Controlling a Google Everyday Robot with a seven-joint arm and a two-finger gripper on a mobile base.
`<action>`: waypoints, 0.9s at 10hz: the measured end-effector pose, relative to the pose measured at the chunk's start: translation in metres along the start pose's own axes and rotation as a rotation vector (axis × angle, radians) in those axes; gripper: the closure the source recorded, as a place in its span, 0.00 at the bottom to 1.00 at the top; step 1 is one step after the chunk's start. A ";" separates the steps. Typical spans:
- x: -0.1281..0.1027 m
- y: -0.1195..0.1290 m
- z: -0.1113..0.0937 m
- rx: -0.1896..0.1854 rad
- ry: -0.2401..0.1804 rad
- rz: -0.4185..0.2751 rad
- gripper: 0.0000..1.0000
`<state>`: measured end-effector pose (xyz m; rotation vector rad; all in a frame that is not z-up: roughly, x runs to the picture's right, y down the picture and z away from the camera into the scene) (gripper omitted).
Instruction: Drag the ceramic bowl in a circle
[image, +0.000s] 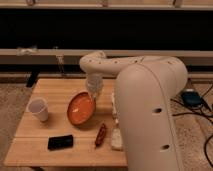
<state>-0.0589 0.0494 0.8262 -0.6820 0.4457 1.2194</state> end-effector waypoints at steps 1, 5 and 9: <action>0.002 -0.007 -0.015 0.005 -0.003 0.003 0.97; -0.004 -0.008 -0.017 -0.009 -0.004 -0.031 0.61; -0.017 -0.009 0.027 -0.027 -0.004 -0.050 0.22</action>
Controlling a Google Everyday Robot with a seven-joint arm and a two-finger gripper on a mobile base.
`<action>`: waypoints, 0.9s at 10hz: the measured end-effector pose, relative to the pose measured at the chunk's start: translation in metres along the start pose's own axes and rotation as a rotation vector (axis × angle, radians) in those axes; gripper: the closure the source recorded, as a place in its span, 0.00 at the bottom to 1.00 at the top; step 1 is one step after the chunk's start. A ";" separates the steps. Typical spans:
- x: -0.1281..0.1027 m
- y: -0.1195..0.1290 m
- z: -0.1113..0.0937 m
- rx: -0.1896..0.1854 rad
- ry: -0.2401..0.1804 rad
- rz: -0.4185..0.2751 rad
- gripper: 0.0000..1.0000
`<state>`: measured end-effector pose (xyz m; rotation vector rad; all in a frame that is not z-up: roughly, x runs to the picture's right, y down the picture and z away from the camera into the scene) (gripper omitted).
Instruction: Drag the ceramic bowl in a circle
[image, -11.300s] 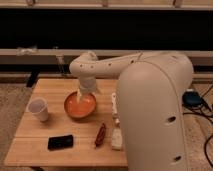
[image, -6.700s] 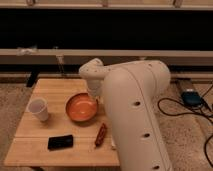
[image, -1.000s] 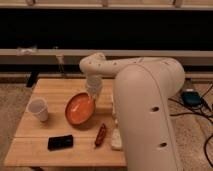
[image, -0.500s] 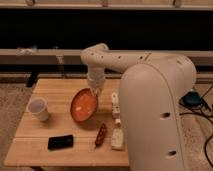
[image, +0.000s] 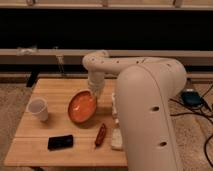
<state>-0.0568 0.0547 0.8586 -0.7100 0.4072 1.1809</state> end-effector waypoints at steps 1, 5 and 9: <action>-0.002 0.000 0.006 -0.001 -0.001 -0.002 0.20; -0.011 -0.007 0.032 0.003 -0.009 -0.007 0.20; -0.013 -0.011 0.036 0.004 -0.019 -0.006 0.20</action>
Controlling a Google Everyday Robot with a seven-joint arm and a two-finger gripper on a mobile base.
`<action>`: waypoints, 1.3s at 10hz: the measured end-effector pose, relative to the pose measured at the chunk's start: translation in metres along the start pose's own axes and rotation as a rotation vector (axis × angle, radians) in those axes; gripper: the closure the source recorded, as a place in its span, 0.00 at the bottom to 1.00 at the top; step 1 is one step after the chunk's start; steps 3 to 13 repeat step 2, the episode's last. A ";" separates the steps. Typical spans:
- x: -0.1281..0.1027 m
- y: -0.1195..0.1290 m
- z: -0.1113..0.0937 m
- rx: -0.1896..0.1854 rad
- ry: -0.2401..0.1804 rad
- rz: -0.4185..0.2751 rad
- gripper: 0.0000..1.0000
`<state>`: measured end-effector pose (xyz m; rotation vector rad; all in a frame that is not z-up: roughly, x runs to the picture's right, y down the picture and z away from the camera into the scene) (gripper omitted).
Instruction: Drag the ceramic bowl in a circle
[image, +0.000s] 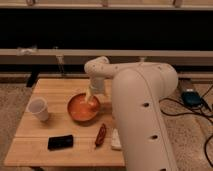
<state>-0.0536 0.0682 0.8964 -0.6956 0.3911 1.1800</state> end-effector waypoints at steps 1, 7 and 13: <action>0.000 0.001 0.000 0.000 0.000 -0.002 0.20; -0.001 0.002 0.000 0.000 0.000 -0.003 0.20; -0.001 0.002 0.000 0.000 0.000 -0.003 0.20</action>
